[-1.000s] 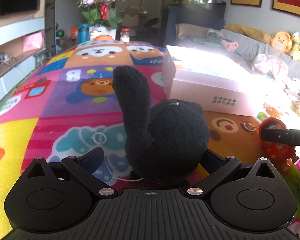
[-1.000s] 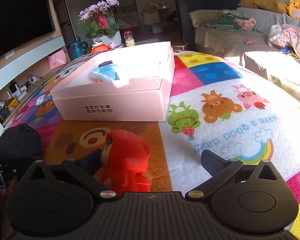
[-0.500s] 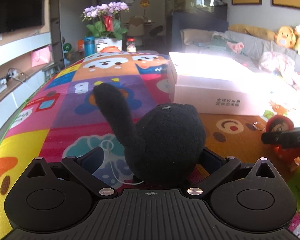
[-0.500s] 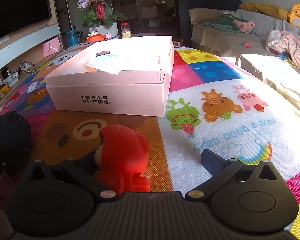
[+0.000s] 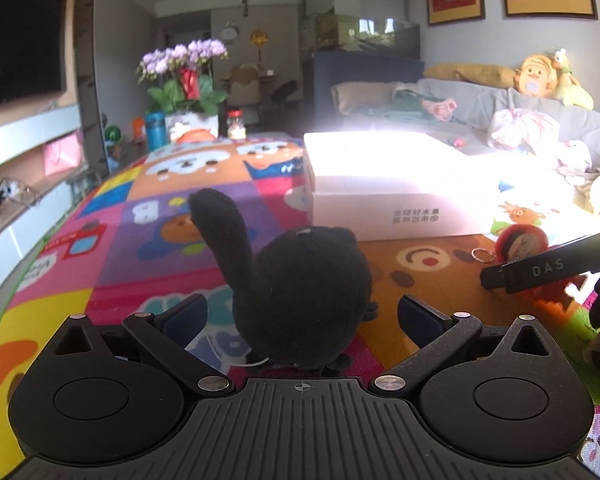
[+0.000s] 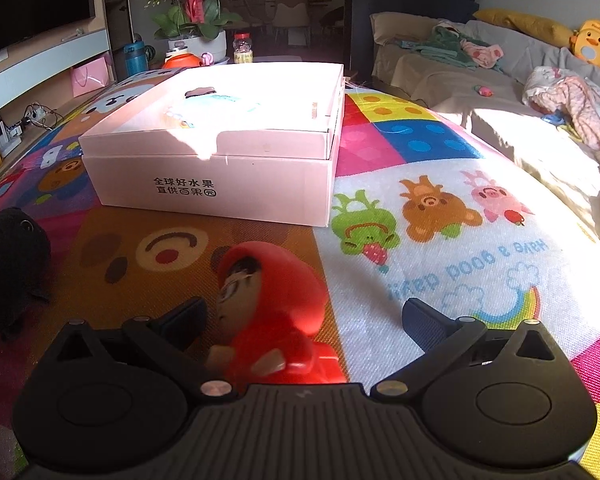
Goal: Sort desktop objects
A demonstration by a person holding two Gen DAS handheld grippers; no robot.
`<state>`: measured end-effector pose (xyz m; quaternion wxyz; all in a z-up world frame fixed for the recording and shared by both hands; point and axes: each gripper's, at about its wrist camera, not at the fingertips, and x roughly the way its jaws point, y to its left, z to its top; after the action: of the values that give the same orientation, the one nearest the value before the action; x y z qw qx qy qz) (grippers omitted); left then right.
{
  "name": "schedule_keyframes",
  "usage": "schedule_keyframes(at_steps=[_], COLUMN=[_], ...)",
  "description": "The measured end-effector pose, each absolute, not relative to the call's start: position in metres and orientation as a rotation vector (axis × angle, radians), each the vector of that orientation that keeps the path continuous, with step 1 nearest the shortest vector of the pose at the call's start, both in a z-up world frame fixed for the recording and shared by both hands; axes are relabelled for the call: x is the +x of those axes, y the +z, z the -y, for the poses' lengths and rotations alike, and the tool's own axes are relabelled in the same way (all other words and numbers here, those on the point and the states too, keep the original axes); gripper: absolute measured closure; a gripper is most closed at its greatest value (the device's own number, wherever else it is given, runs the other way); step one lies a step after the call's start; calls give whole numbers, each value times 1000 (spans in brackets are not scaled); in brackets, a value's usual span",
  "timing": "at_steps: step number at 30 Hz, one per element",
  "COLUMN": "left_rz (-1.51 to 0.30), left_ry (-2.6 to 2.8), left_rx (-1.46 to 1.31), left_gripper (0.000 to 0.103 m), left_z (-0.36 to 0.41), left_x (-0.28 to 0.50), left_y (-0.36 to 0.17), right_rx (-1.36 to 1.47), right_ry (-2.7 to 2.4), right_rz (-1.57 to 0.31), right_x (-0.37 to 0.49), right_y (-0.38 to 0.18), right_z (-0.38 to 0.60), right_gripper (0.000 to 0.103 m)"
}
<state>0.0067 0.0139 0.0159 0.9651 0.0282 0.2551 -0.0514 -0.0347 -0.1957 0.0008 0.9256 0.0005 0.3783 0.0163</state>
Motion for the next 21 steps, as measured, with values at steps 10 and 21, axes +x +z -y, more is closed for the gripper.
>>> schedule_keyframes(at_steps=[10,21], left_rz=[-671,-716], left_ry=[-115,-77], left_rx=[-132,6], left_gripper=[0,0], left_z=[-42,-22], left_x=[32,35], left_y=[6,3], right_rx=[-12,-161], right_ry=[76,348], right_rz=[-782,-575], right_x=[-35,-77], right_y=[1,22], right_z=[199,176], right_gripper=[0,0])
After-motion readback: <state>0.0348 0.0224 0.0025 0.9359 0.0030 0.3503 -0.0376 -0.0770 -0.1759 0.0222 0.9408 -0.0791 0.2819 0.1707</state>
